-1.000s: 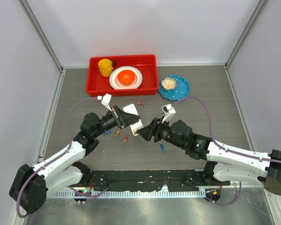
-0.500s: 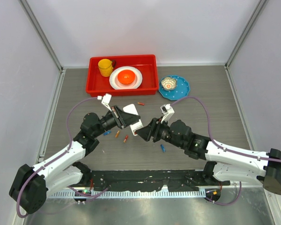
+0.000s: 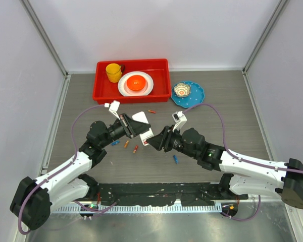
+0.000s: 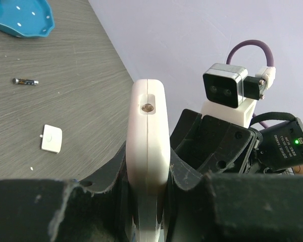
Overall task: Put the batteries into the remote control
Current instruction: Load the battery into the remote control.
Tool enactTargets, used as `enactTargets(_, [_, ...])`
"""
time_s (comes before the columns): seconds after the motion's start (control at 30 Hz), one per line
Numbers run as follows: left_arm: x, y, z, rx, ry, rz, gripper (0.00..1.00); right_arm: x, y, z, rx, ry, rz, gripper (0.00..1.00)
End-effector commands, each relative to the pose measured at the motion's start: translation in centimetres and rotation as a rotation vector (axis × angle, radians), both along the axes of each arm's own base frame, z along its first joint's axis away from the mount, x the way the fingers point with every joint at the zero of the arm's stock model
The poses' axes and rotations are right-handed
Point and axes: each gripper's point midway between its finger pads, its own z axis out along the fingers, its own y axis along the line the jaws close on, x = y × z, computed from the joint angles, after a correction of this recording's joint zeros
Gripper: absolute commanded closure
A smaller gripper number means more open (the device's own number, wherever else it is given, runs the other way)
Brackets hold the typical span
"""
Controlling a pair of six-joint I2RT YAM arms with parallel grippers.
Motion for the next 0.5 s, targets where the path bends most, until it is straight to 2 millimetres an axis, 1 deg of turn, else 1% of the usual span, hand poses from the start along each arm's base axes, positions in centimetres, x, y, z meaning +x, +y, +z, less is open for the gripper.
enactTargets(0.0, [-0.2, 0.1, 3.2, -0.072, -0.089, 0.003, 1.00, -0.3, 0.8, 1.0, 0.014, -0.016, 0.033, 0.58])
enactTargets(0.03, [-0.2, 0.2, 3.3, -0.073, -0.090, 0.003, 1.00, -0.3, 0.6, 1.3, 0.023, -0.019, 0.030, 0.56])
enactTargets(0.07, [-0.3, 0.2, 3.1, -0.071, -0.087, 0.003, 1.00, -0.2, 0.5, 1.6, 0.031, -0.024, 0.022, 0.50])
enactTargets(0.13, [-0.2, 0.1, 2.8, -0.064, -0.083, 0.004, 1.00, 0.1, 0.1, 2.2, 0.046, -0.037, -0.004, 0.44])
enactTargets(0.17, [-0.2, 0.1, 2.7, -0.061, -0.082, 0.002, 1.00, 0.0, -0.1, 3.0, 0.064, -0.054, -0.006, 0.39])
enactTargets(0.2, [-0.2, 0.1, 2.2, -0.052, -0.073, 0.006, 1.00, 0.0, -0.3, 3.4, 0.071, -0.060, -0.007, 0.38])
enactTargets(0.3, [-0.1, 0.2, 1.7, -0.044, -0.065, 0.012, 1.00, 0.0, -0.6, 4.9, 0.083, -0.088, -0.009, 0.34])
enactTargets(0.37, [0.0, 0.1, 1.5, -0.040, -0.064, 0.012, 1.00, 0.0, -1.1, 6.2, 0.093, -0.107, -0.015, 0.32])
enactTargets(0.4, [0.1, 0.2, 1.4, -0.040, -0.064, 0.014, 1.00, -0.1, -1.3, 7.1, 0.102, -0.126, -0.015, 0.31])
enactTargets(0.47, [0.2, 0.1, 1.2, -0.032, -0.061, 0.017, 1.00, 0.0, -1.8, 7.6, 0.089, -0.136, -0.027, 0.30])
